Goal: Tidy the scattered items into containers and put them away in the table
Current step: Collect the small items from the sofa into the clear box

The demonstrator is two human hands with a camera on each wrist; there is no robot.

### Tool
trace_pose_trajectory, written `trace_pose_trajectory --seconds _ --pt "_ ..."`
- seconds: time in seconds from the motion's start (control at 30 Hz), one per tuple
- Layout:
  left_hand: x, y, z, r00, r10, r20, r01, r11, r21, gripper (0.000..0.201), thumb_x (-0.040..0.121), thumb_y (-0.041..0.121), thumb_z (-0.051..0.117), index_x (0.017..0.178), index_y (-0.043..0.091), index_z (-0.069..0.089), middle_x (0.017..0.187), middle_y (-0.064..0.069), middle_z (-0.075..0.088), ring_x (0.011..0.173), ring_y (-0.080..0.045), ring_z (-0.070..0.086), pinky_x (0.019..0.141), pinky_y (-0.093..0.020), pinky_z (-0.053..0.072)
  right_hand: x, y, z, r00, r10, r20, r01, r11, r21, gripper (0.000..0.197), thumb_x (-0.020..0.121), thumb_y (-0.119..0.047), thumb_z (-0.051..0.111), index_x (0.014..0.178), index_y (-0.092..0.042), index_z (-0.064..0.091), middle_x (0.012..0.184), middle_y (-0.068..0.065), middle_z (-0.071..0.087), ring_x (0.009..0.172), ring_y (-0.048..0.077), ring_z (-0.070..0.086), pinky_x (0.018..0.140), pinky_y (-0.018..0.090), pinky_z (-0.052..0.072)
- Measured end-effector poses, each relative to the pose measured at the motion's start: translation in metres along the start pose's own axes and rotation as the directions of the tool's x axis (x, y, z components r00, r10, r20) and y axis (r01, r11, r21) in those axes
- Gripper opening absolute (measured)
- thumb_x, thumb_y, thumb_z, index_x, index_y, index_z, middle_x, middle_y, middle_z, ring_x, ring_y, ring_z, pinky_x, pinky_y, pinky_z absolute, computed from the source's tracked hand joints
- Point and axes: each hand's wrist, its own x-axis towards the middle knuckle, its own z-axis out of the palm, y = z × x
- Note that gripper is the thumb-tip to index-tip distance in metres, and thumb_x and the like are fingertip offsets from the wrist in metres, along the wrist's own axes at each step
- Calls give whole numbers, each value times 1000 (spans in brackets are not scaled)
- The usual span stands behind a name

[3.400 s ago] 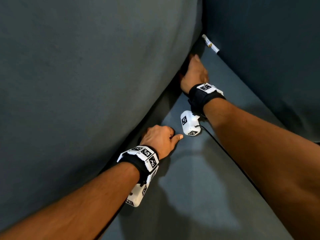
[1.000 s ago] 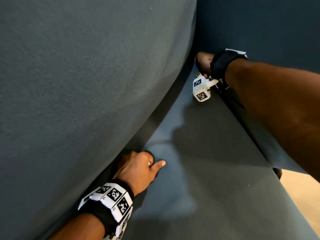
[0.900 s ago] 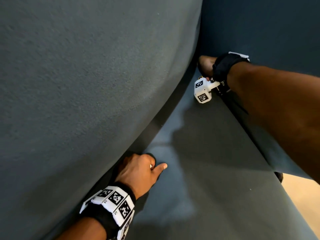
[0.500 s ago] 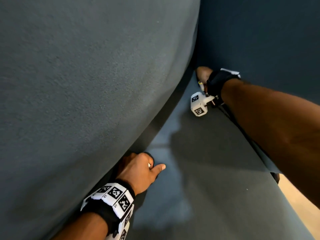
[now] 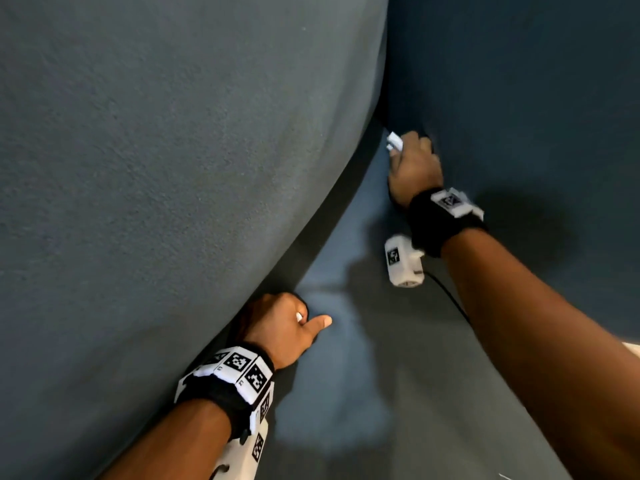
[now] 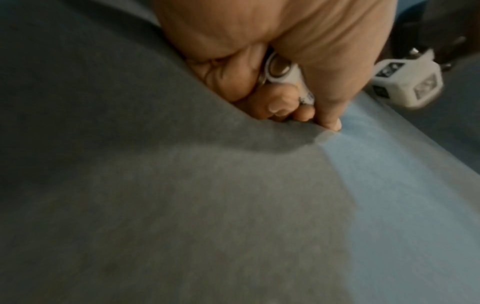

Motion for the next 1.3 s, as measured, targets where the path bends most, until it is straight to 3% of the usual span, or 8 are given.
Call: trace_pose_trajectory --seconds 0.2,0.47,0.73,0.87,1.0,1.1,1.17,1.3 --pt "3 4 -3 1000 0 17 -1 1000 30 69 74 64 65 51 4 40 44 -10 43 51 -29 51 49 -31 41 -95 27 -4 975 -210 -67 191 957 -216 35 99 -30 32 103 -5 56 98 20 54 81 41 52 73 48 35" --pt "-4 11 -8 997 62 -36 -59 996 69 65 77 60 66 55 1 50 47 -10 53 53 -25 55 50 -28 39 -219 2 -20 953 -174 247 219 962 -166 33 101 -45 38 108 -14 48 105 11 57 84 40 61 57 37 34" --pt "-36 18 -8 988 41 -152 -20 991 135 57 82 64 56 58 13 56 77 -13 67 84 -37 62 66 -29 42 -305 -12 -26 959 -26 281 34 999 -23 33 103 -39 37 110 -8 44 103 19 63 91 45 58 64 40 32" --pt "-93 13 -6 996 -45 -81 51 996 77 63 80 64 59 54 8 48 54 -2 54 70 -33 57 60 -30 38 -376 -10 -31 940 53 337 -108 983 147 30 102 -41 40 101 -11 43 93 18 63 89 44 58 67 40 35" --pt "-186 -12 21 997 -53 -57 61 989 132 66 82 63 58 51 7 41 47 -2 46 62 -32 50 58 -32 36 -463 -1 -35 924 156 350 -292 877 381 27 100 -44 43 88 -21 39 74 0 51 76 36 50 63 32 29" --pt "-260 -27 50 996 -75 -45 81 986 147 62 81 66 57 53 11 48 49 0 51 64 -30 55 60 -31 38 -532 14 -31 910 173 377 -362 778 514 32 99 -46 45 81 -20 42 70 0 57 65 28 51 61 33 39" --pt "-300 -36 70 992 -111 -53 116 988 101 61 80 65 58 55 11 51 48 1 52 63 -29 57 58 -31 39 -570 20 -29 877 194 439 -457 619 639 32 98 -42 49 78 -18 45 63 0 55 51 19 50 52 28 41" --pt "-392 -47 125 983 -179 -40 178 983 -47 60 81 60 62 55 8 47 41 -1 46 49 -26 54 55 -31 43 -656 33 -49 778 155 609 -627 247 739 27 99 -31 50 99 -4 55 61 5 52 43 12 40 37 19 27"
